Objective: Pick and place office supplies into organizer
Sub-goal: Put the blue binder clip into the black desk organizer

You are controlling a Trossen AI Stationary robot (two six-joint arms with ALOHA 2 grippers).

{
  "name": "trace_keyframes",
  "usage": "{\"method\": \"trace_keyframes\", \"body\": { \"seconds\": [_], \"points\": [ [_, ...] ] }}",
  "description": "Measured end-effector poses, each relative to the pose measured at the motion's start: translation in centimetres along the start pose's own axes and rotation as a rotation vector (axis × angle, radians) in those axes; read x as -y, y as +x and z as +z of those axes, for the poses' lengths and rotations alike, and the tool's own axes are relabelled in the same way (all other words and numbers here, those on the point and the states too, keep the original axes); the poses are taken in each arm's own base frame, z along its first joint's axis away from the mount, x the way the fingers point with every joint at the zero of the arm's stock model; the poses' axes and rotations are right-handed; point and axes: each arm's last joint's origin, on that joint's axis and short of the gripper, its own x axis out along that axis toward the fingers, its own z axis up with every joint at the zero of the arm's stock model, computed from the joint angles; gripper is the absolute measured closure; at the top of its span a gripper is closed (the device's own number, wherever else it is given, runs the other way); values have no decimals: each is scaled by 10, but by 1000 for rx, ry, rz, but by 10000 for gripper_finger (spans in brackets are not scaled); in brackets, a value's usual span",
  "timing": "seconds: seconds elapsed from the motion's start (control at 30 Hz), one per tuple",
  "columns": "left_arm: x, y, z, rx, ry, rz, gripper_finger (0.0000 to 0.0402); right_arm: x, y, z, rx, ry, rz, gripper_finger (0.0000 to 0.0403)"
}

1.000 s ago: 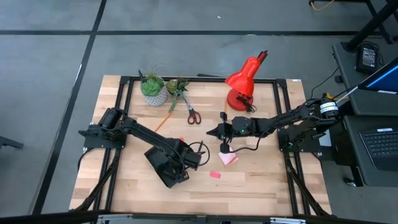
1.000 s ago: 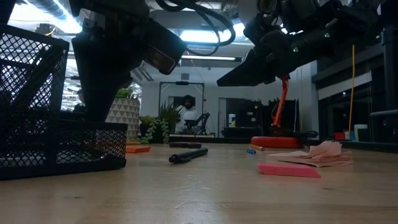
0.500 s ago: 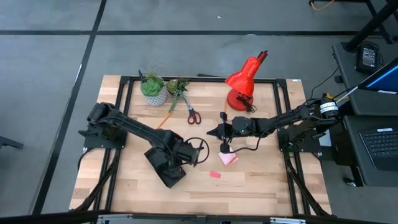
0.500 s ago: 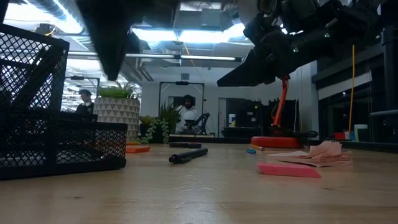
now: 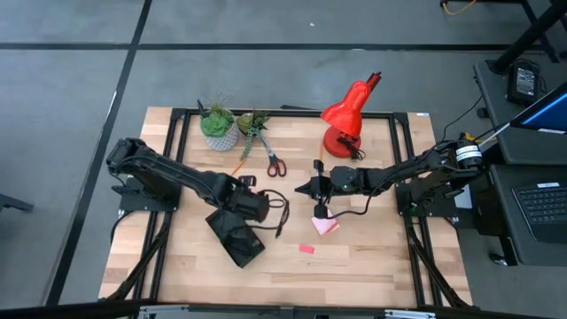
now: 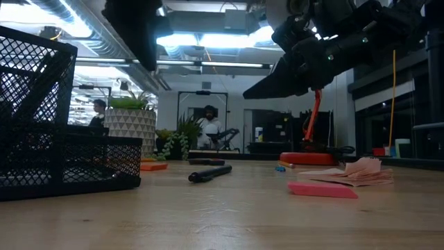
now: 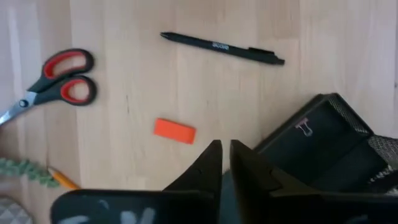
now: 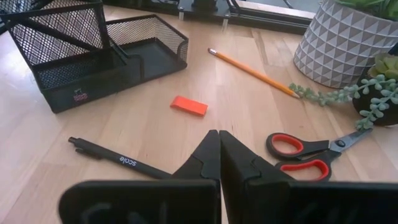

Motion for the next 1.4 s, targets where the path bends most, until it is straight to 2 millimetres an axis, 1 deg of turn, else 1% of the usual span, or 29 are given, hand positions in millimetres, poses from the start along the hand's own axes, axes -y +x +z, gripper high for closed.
{"method": "trace_keyframes", "body": {
  "seconds": [0.1,0.33,0.43,0.6,0.73,0.9,0.97,1.13,1.27,1.4],
  "points": [
    [-9,0,-9,77,-9,-12,397,0,0,0,-1,0,0,402],
    [-29,6,-39,228,-23,-32,400,1,0,-1,-7,-11,-2,402],
    [-34,12,-51,308,-15,-42,400,3,0,-4,-37,-45,-5,402],
    [-45,25,-66,390,53,-26,400,5,0,-8,-77,-14,-10,402],
    [-58,28,-70,416,81,-24,400,5,0,-8,-77,-16,-10,402],
    [-74,37,-73,486,87,-86,400,6,0,-8,-85,11,-45,392],
    [-78,42,-75,506,91,-101,400,6,-1,-10,-110,39,-66,382],
    [-85,46,-77,522,70,-89,400,5,-12,-19,-264,116,-62,347],
    [-85,45,-74,559,96,-77,400,0,-23,-22,-366,93,-41,316],
    [-85,41,-69,629,111,-89,399,0,-30,-21,-390,90,-37,288]
  ]
}}
